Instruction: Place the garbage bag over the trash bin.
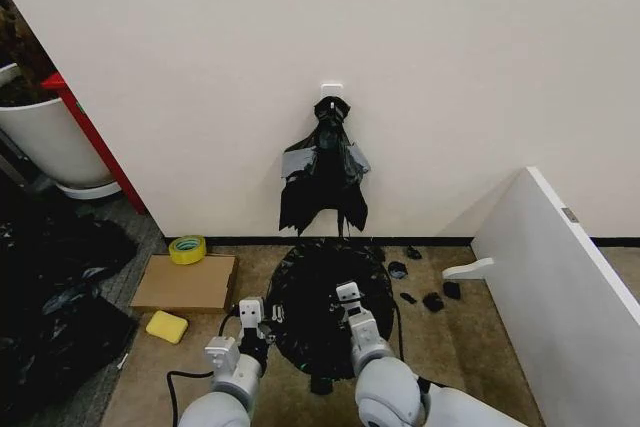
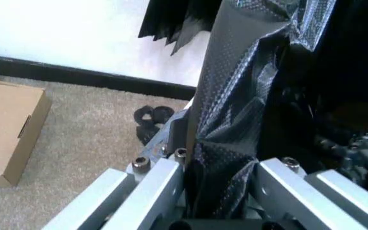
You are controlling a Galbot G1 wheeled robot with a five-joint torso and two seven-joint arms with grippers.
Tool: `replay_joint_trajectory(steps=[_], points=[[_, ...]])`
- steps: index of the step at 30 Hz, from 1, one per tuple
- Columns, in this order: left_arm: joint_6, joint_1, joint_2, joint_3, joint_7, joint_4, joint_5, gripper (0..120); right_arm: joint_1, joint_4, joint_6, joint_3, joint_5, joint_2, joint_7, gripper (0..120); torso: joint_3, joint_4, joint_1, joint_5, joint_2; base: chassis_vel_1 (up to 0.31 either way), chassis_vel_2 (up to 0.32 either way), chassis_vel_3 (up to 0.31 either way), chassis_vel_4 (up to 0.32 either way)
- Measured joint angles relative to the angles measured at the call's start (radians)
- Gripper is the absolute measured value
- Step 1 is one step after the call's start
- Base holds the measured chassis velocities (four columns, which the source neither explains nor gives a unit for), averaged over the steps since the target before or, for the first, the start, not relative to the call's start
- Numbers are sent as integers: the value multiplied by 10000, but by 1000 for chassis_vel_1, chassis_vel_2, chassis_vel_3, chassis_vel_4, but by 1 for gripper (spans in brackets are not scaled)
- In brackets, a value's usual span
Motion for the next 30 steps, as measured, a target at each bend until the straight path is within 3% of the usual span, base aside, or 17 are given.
replay_joint_trajectory(steps=[3, 5, 10, 17, 21, 24, 30], points=[[0, 35, 33, -7, 0, -3, 23, 1, 614, 183, -1239, -206, 967, -28, 515, 0, 0, 0, 0, -1, 0, 0, 0, 0, 0], [0, 47, 44, -6, 0, -45, 39, 1, 1194, 440, -2381, -391, 2358, -110, 959, 0, 0, 2, 0, -1, 0, 0, 0, 0, 0], [-3, 16, 39, -3, 1, -142, 41, 1, 1666, 607, -3004, -832, 3385, -238, 1312, 0, 0, 0, 0, -1, 0, 0, 0, 0, 0], [-23, 29, 57, 1, 1, -211, 39, 1, 1867, -120, -2991, -1234, 2414, -305, 1099, 0, 0, -1, 0, -1, 0, 0, 0, 0, 0], [-30, 41, 62, 5, 1, -217, 39, 1, 1828, -744, -2254, -1169, 1071, -204, 578, 0, 1, -1, 0, 0, 0, 0, 0, 0, 0], [-37, 33, 127, 1, -3, -212, 39, 1, 1699, -635, -1102, -999, 395, -289, 52, 0, 1, 0, 0, 2, -1, 0, 0, 0, 0], [-50, -49, 203, -25, -13, -108, 39, 1, 1584, 835, -1462, -923, 1938, -905, 430, 0, 0, -1, 0, 0, 0, 0, 0, 0, 0]])
